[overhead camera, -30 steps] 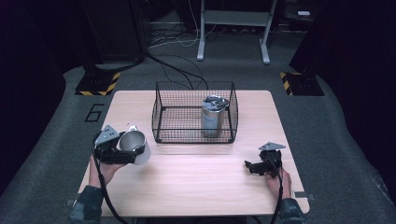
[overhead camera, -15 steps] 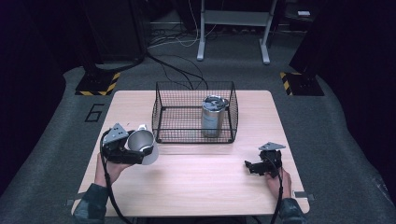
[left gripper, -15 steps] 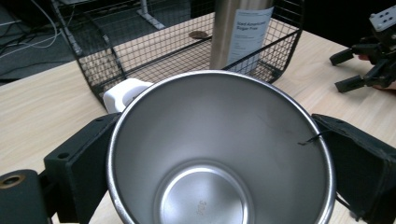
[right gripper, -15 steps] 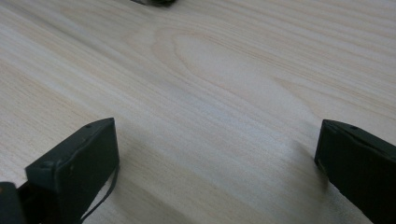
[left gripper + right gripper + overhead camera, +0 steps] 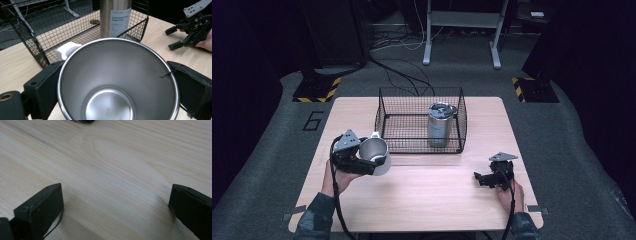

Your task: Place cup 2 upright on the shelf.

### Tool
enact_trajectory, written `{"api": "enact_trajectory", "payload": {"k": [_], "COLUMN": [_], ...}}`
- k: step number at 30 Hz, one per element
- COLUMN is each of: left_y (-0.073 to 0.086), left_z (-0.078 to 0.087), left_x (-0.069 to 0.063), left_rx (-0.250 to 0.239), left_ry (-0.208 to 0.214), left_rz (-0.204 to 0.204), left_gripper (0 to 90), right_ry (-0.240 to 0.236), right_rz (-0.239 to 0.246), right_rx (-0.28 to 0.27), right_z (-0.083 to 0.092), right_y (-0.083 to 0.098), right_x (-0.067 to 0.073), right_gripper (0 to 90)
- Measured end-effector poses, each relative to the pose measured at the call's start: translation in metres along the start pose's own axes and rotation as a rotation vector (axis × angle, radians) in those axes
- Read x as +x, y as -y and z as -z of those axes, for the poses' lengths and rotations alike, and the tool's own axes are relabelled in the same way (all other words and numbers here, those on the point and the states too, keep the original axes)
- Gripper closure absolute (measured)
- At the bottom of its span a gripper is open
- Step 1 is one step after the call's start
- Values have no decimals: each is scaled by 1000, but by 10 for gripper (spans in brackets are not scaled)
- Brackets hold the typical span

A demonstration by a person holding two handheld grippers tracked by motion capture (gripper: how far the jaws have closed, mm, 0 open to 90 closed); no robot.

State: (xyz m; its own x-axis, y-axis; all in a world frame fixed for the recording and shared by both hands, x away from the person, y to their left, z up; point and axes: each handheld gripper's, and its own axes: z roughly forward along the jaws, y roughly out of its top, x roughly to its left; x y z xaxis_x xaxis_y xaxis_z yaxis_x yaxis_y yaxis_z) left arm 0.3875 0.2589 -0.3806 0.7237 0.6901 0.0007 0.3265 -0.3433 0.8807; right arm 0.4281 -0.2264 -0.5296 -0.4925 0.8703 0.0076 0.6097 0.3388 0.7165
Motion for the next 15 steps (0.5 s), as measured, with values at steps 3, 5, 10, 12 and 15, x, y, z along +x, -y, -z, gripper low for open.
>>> {"api": "enact_trajectory", "payload": {"k": [3, 5, 10, 12, 15], "left_y": [-4, -7, -15, -18, -22], "left_z": [-3, -4, -8, -11, -14], "left_x": [-3, -4, -7, -7, -8], "left_rx": [-1, -3, -3, -10, -7], "left_ry": [10, 11, 22, 19, 20], "left_rz": [-7, -9, -13, -20, -21], "left_gripper": [62, 61, 61, 61, 61], "right_ry": [0, 0, 0, 0, 0], "right_rz": [0, 0, 0, 1, 0], "right_rx": [0, 0, 0, 0, 0], "right_z": [0, 0, 0, 0, 0], "right_y": [0, 0, 0, 0, 0], "right_x": [0, 0, 0, 0, 0], "right_gripper": [0, 0, 0, 0, 0]}}
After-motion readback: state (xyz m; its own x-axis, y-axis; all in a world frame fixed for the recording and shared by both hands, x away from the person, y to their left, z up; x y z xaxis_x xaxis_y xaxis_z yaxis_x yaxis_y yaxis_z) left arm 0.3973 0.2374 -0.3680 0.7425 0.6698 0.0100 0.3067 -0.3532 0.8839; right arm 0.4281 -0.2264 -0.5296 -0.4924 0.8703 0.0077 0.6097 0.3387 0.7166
